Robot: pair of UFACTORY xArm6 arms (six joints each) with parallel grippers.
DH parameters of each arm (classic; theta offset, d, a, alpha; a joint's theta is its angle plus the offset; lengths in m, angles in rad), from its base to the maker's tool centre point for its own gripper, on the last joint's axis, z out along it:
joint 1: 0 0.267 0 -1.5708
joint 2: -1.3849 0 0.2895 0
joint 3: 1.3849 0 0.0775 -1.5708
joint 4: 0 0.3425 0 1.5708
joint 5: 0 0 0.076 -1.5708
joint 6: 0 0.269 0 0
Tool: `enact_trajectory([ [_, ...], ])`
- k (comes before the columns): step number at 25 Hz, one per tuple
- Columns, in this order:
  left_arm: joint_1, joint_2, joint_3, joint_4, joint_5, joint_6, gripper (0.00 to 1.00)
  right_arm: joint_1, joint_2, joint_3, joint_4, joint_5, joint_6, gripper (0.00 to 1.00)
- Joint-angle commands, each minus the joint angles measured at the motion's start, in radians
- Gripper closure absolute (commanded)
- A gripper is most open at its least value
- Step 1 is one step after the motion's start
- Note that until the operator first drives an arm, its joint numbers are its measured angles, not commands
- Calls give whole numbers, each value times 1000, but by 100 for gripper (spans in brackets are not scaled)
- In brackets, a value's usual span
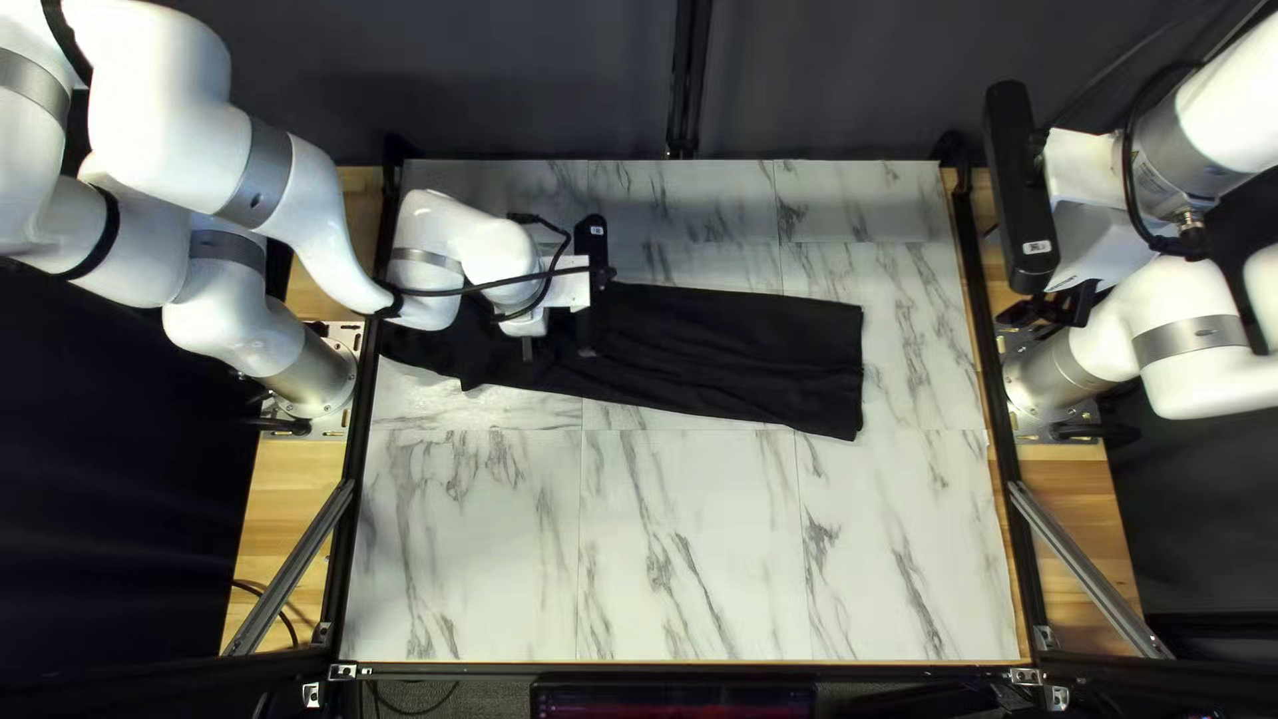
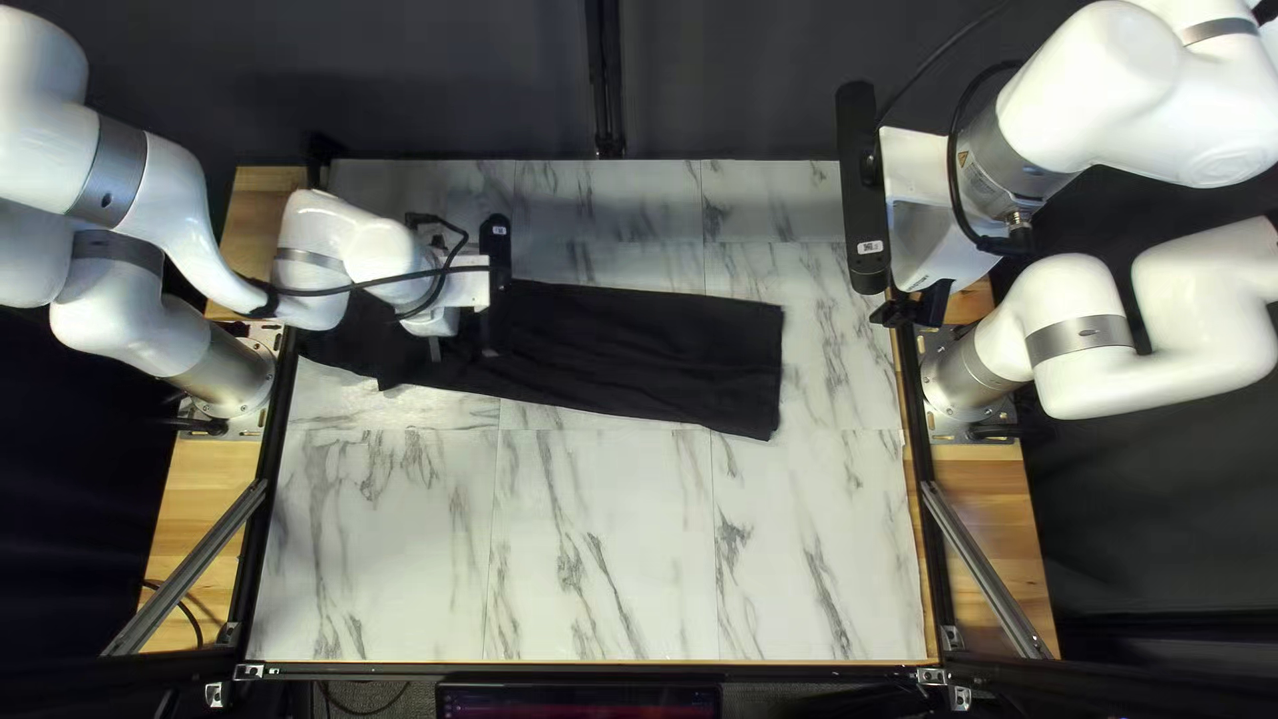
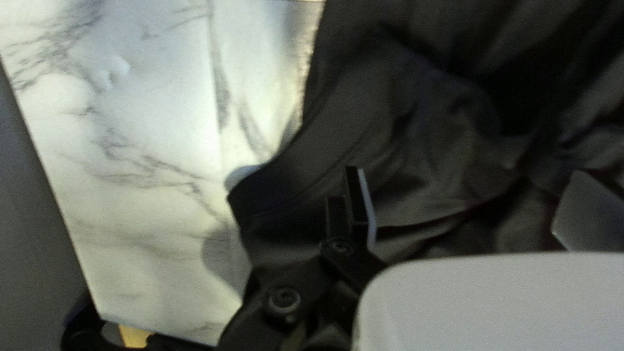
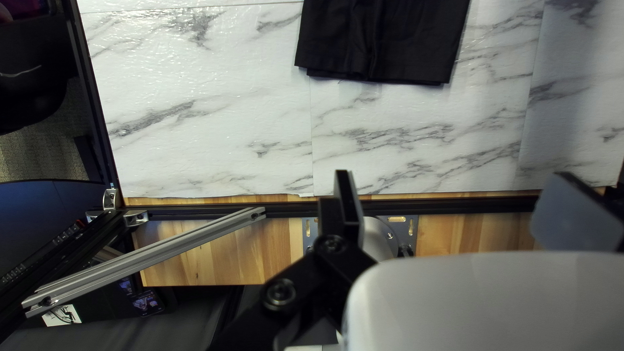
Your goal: Fold t-shirt
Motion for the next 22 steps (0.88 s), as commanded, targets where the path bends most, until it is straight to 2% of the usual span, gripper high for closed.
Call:
enact_trajectory([
  [1,-17,25,-4,-61,-43,54,0,0,0,0,0,0,0,0],
  [7,-16,29,-10,-117,-57,129,0,0,0,0,0,0,0,0],
  [9,-15,27,-7,-124,-59,140,4,0,0,0,0,0,0,0],
  [10,-15,27,-6,-128,-60,144,12,0,0,0,0,0,0,0],
  [11,-15,27,-5,-129,-60,146,26,0,0,0,0,0,0,0],
  [12,-18,26,-4,-131,-60,146,69,0,0,0,0,0,0,0],
  [13,-20,26,-4,-132,-60,146,94,0,0,0,0,0,0,0],
  [14,-23,28,-4,-133,-60,145,99,0,0,0,0,0,0,0],
  [22,-46,16,-3,-135,-46,139,100,0,0,0,0,0,0,0],
])
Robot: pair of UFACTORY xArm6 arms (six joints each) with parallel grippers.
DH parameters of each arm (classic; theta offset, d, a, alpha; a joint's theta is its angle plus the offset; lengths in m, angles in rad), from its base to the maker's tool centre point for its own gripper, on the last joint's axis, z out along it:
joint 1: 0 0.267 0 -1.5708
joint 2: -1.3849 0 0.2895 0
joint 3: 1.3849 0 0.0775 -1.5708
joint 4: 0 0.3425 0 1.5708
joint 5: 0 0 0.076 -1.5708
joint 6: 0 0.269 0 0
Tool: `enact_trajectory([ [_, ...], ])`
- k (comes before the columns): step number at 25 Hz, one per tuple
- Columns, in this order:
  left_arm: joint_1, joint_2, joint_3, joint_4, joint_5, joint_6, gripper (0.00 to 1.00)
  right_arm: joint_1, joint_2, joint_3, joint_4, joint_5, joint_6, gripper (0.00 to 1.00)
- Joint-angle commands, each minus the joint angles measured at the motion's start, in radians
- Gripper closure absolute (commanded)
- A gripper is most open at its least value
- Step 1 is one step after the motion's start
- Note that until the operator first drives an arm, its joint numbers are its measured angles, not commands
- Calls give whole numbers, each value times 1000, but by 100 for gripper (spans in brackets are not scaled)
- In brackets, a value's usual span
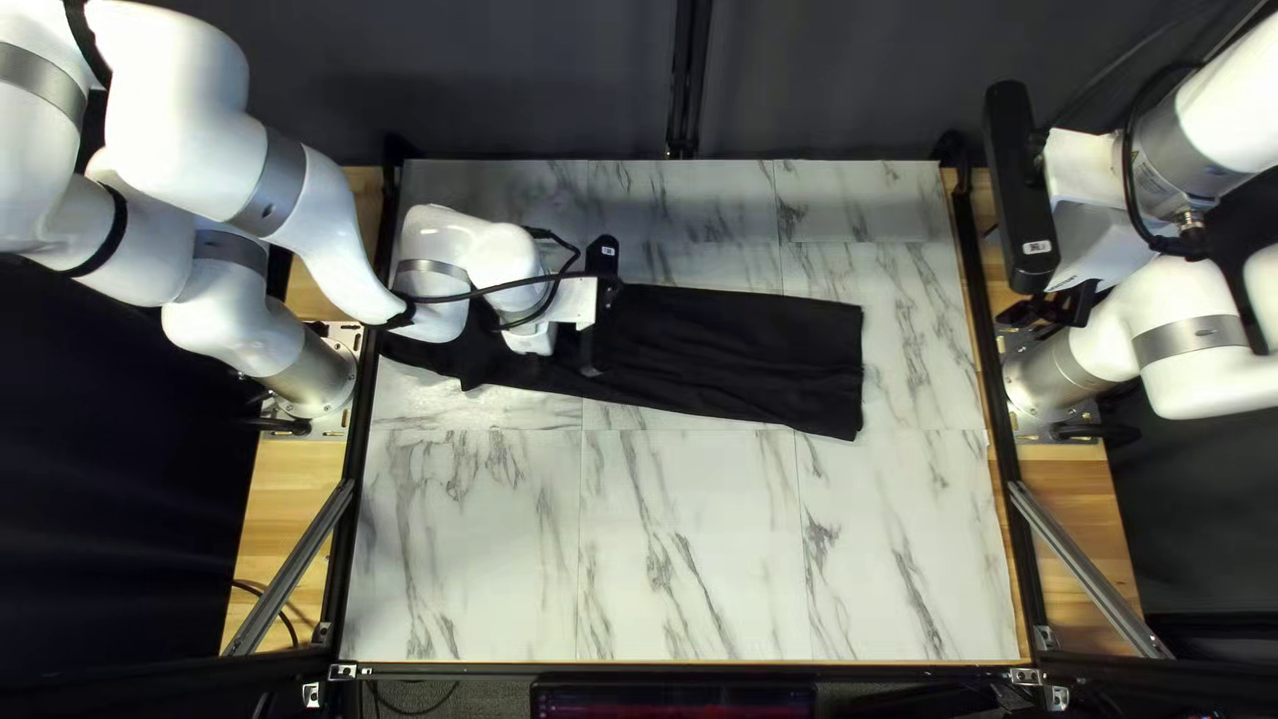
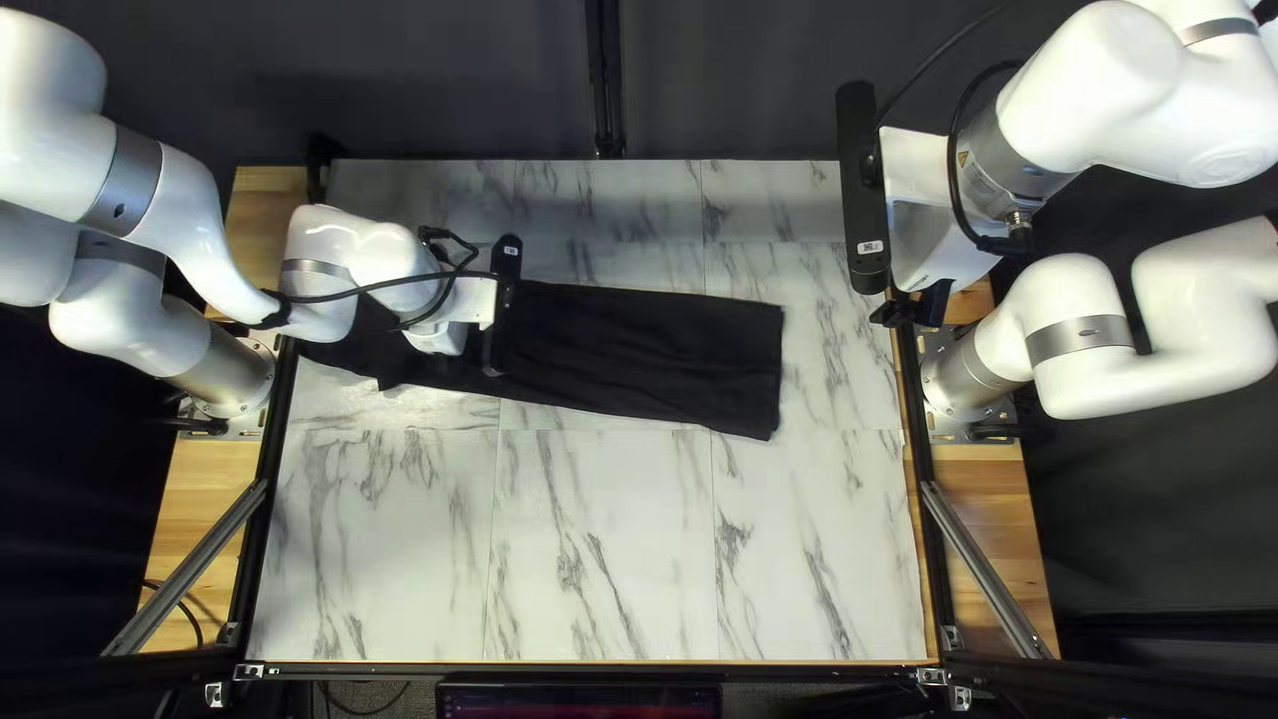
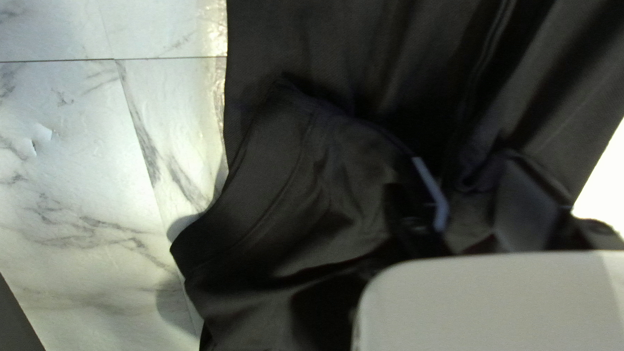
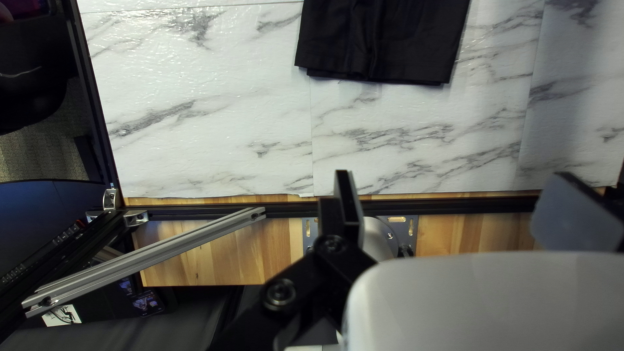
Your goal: Fold t-shirt
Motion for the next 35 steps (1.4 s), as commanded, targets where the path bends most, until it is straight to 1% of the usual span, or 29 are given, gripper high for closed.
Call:
enact_trajectory([
  [1,-21,-34,9,1,23,-11,100,0,0,0,0,0,0,0],
  [5,-60,-91,27,10,54,-43,100,0,0,0,0,0,0,0],
  [10,-97,-109,31,26,66,-75,100,0,0,0,0,0,0,0],
  [16,-85,-104,37,24,55,-58,99,0,0,0,0,0,0,0],
  [22,-83,-104,37,15,53,-47,94,0,0,0,0,0,0,0],
  [23,-81,-103,36,12,52,-43,64,0,0,0,0,0,0,0],
  [24,-80,-103,36,10,51,-39,52,0,0,0,0,0,0,0],
  [25,-77,-102,36,5,50,-32,0,0,0,0,0,0,0,0],
  [35,-86,-106,26,3,63,-32,0,0,0,0,0,0,0,0],
])
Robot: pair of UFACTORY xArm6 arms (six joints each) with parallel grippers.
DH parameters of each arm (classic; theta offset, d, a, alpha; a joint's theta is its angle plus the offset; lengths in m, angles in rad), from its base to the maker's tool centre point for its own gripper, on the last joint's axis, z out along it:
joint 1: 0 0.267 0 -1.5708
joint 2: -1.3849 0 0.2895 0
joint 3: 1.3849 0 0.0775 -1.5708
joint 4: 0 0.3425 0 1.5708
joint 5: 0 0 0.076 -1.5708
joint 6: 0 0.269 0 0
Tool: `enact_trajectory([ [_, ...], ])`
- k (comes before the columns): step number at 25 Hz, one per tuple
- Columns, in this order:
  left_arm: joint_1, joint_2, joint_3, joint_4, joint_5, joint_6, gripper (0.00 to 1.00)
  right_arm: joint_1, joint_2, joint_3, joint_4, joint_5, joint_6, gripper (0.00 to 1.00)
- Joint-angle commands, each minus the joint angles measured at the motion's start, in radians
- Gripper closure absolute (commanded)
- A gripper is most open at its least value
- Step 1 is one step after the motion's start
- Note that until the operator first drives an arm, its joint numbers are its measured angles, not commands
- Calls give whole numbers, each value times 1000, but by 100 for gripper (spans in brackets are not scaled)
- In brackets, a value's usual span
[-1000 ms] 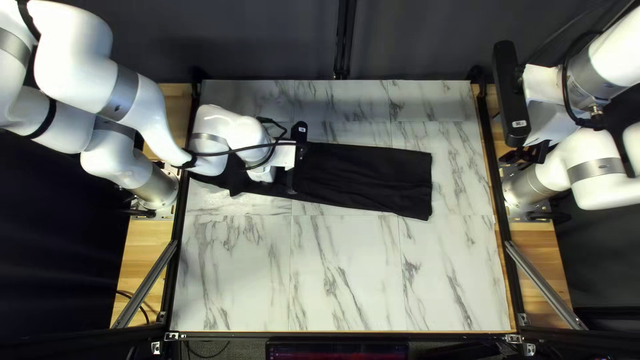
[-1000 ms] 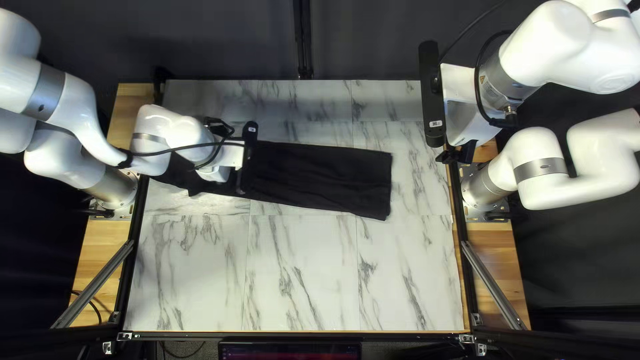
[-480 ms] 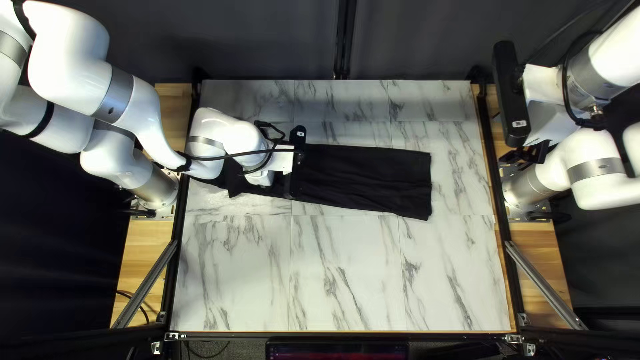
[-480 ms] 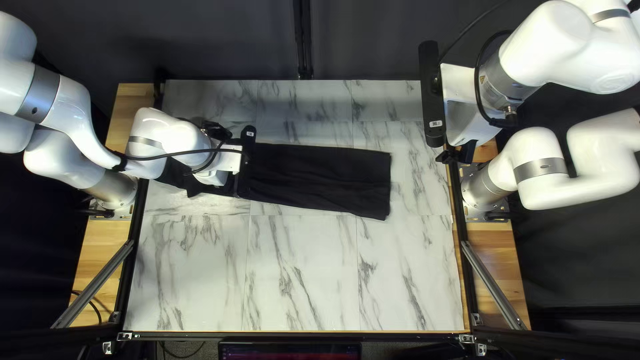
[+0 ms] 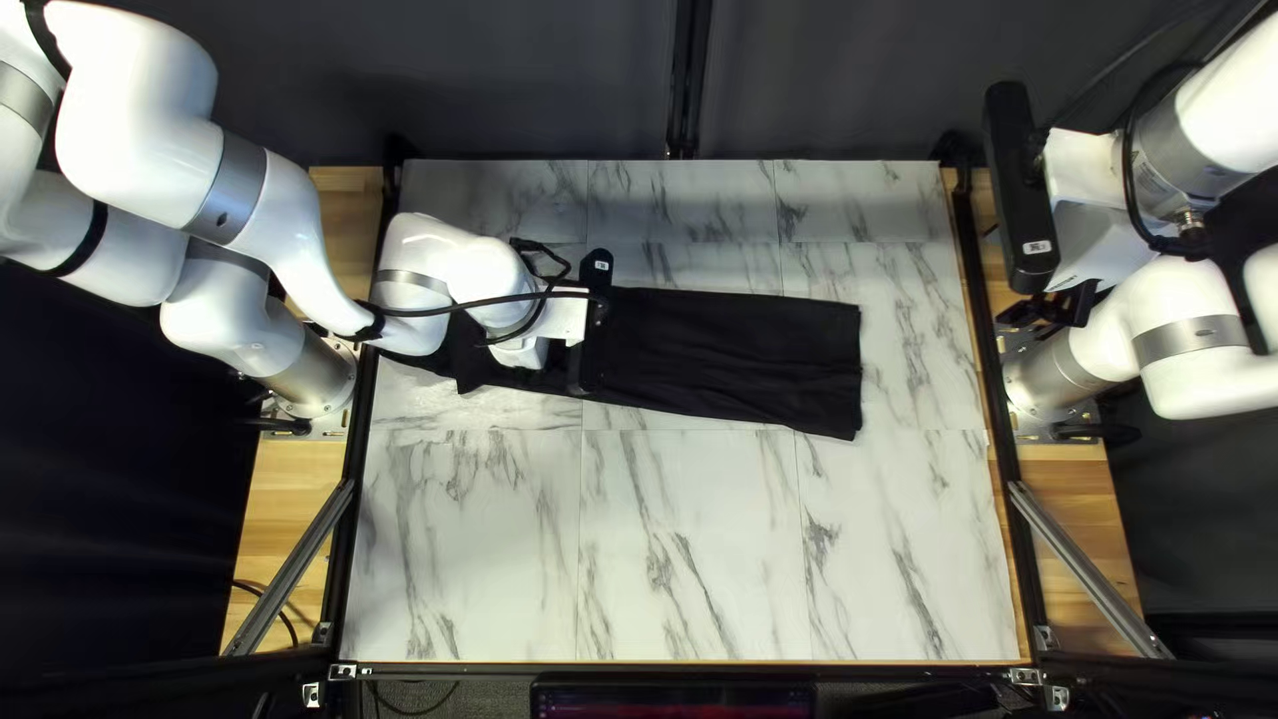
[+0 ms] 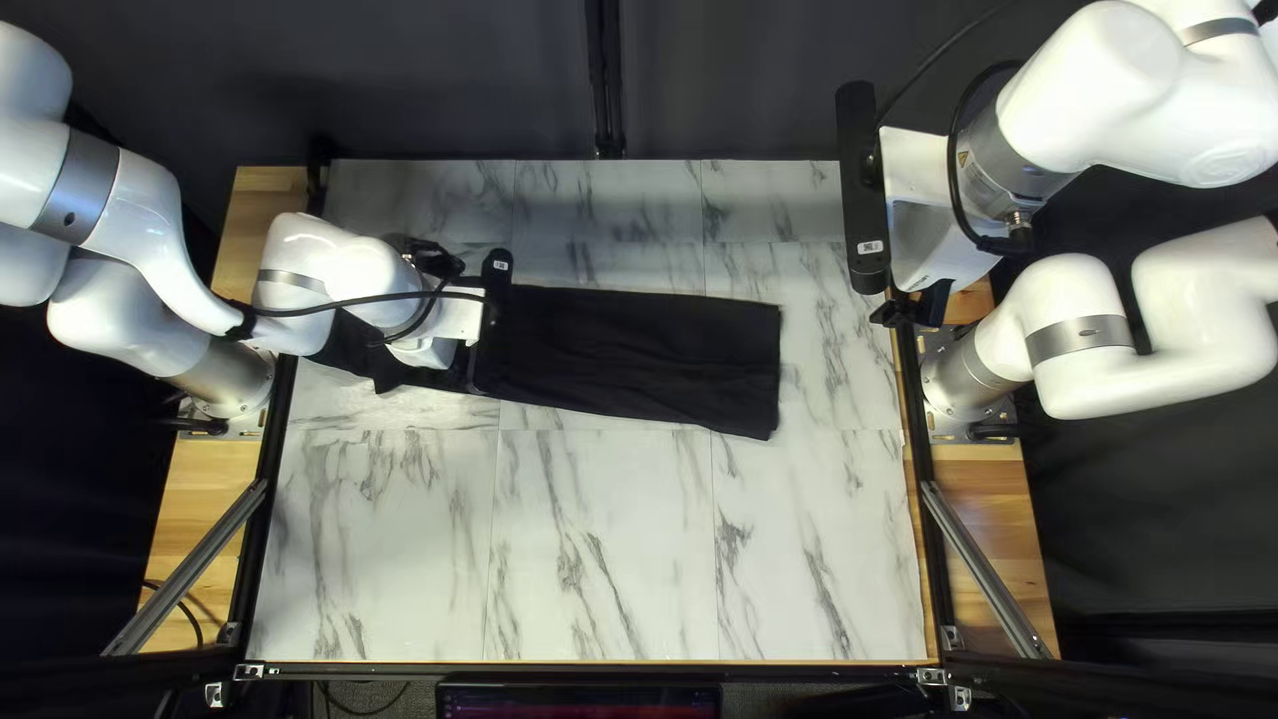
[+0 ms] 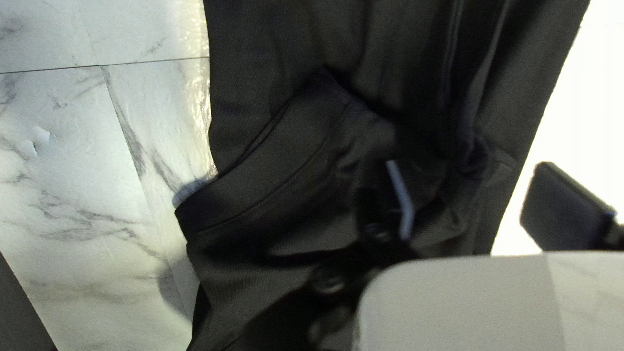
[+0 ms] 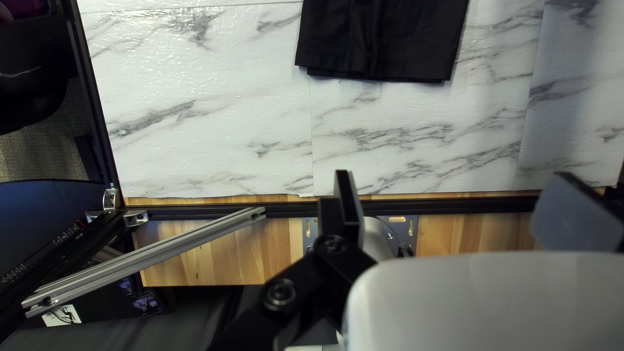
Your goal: Fold t-shirt
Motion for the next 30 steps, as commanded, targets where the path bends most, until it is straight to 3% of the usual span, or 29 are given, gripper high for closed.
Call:
enact_trajectory([
  [1,-4,7,-5,5,0,-7,0,0,0,0,0,0,0,0],
  [2,-5,9,-5,6,-1,-9,0,0,0,0,0,0,0,0],
  [3,-8,9,-5,7,-2,-12,11,0,0,0,0,0,0,0],
  [4,-9,10,-6,7,-2,-14,30,0,0,0,0,0,0,0],
  [5,-12,12,-6,9,-3,-18,71,0,0,0,0,0,0,0],
  [6,-15,17,-8,11,-6,-22,100,0,0,0,0,0,0,0],
  [22,-32,26,-27,20,7,-29,100,0,0,0,0,0,0,0],
  [30,-73,-28,-16,40,52,-73,100,0,0,0,0,0,0,0],
])
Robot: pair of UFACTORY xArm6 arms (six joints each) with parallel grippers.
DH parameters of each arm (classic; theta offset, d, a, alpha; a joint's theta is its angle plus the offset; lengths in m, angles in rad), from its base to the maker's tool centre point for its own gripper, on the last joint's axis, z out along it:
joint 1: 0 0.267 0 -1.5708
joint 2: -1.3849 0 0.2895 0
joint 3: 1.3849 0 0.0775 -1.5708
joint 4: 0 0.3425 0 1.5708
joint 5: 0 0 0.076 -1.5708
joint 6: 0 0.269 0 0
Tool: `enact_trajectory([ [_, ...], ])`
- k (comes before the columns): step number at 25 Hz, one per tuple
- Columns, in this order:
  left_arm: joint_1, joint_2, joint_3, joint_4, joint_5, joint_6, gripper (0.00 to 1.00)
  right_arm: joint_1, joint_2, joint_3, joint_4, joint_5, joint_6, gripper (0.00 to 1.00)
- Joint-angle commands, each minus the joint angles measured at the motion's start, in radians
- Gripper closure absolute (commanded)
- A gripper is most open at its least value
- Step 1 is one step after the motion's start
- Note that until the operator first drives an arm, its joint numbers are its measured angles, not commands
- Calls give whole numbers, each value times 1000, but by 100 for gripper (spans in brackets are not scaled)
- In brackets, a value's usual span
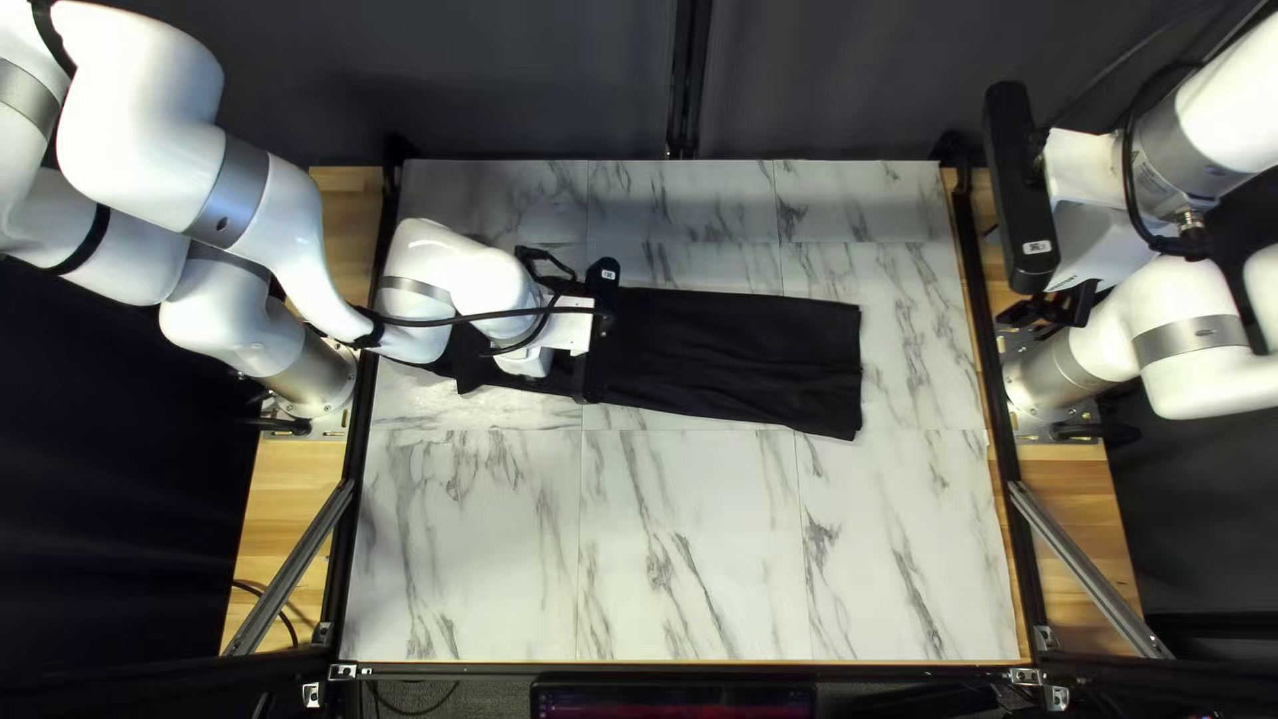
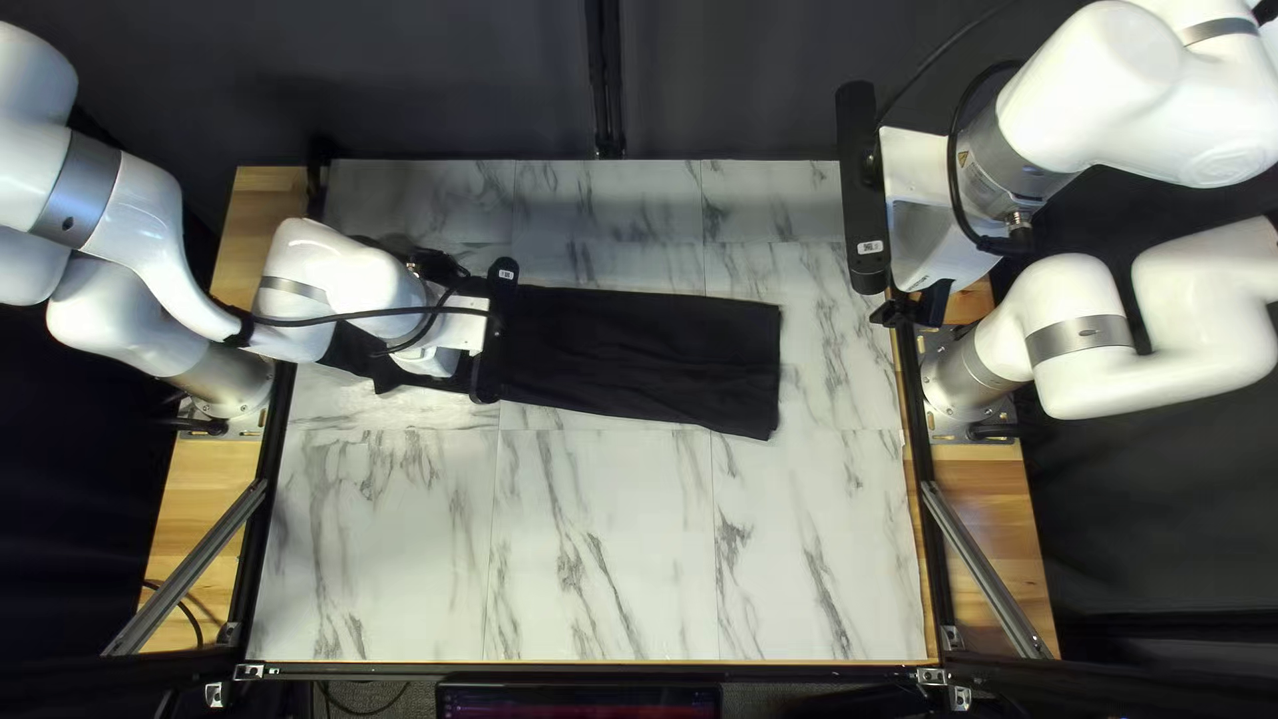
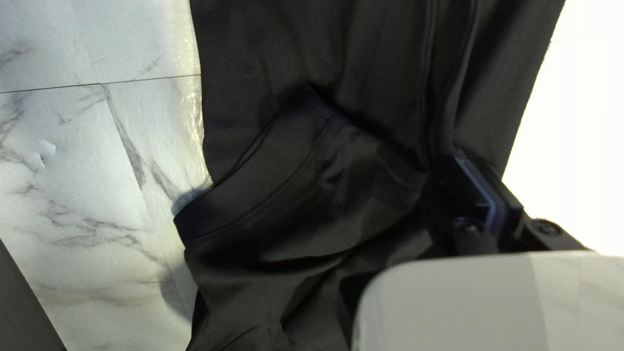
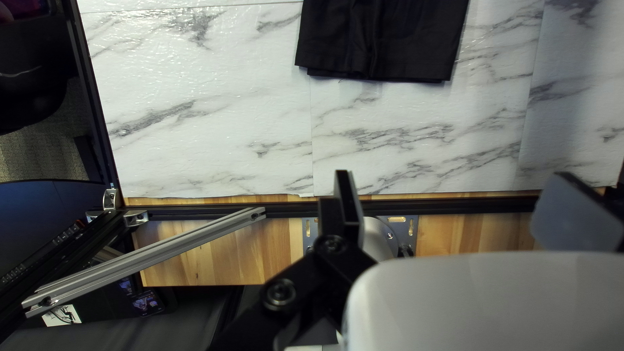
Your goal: Fold t-shirt
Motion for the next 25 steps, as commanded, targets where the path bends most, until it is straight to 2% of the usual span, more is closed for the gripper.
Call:
enact_trajectory([
  [1,-35,-25,7,14,20,-37,100,0,0,0,0,0,0,0],
  [15,-156,-41,-15,66,72,-156,100,0,0,0,0,0,0,0],
  [25,-186,-82,-11,94,123,-197,100,0,0,0,0,0,0,0],
])
